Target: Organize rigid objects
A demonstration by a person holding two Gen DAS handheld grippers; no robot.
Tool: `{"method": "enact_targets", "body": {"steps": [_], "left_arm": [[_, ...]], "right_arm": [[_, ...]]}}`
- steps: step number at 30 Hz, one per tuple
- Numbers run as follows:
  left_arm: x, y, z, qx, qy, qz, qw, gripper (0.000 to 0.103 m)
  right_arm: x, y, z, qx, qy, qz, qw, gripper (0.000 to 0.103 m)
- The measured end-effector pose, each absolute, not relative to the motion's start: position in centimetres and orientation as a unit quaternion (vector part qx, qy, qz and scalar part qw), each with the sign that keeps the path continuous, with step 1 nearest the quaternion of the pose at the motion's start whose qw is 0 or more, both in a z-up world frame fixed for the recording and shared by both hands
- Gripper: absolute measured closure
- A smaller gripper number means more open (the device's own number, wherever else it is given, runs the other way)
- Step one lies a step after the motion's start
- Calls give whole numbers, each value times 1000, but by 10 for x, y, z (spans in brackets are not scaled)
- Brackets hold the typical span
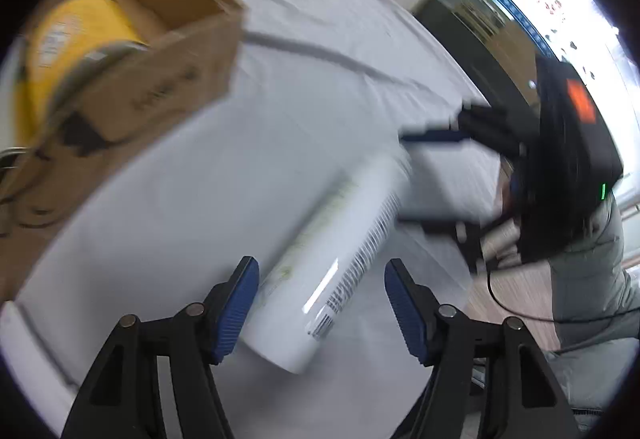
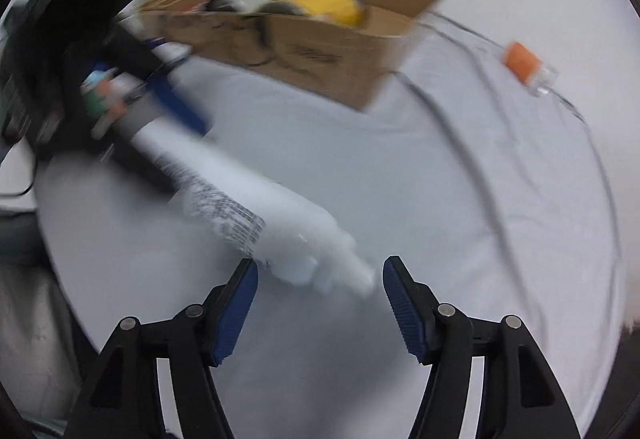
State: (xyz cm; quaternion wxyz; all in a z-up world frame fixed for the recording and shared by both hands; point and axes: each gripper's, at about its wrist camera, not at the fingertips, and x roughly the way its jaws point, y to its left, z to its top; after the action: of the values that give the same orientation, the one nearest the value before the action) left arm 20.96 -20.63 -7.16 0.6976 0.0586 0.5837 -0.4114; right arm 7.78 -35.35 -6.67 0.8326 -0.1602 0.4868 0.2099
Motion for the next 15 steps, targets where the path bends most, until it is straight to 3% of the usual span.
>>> {"method": "enact_targets", "body": {"steps": [2,6,8,11,12,15], "left_arm": [[200,-224,-85,65,600,-431,671,48],[176,-239,-92,69,623,-431,649,57],[163,-241,-95,57,630,-427,646,58],[151,-239,-98,34,634,-404,659,59],[150,-237,-98,21,635,-397,663,59],[150,-228,-98,-16,633,-375,677,59]], "right_arm": [[89,-374,-64,-101,506,153,843,42],[92,-410,-66,191,526,141,817,42],[94,-400,-76,265,529,152,792,41],[93,-358,-91,241,548,137,789,40],[94,-347,-91,220,539,120,804,47],[93,-326,-89,206,527,109,817,51]]}}
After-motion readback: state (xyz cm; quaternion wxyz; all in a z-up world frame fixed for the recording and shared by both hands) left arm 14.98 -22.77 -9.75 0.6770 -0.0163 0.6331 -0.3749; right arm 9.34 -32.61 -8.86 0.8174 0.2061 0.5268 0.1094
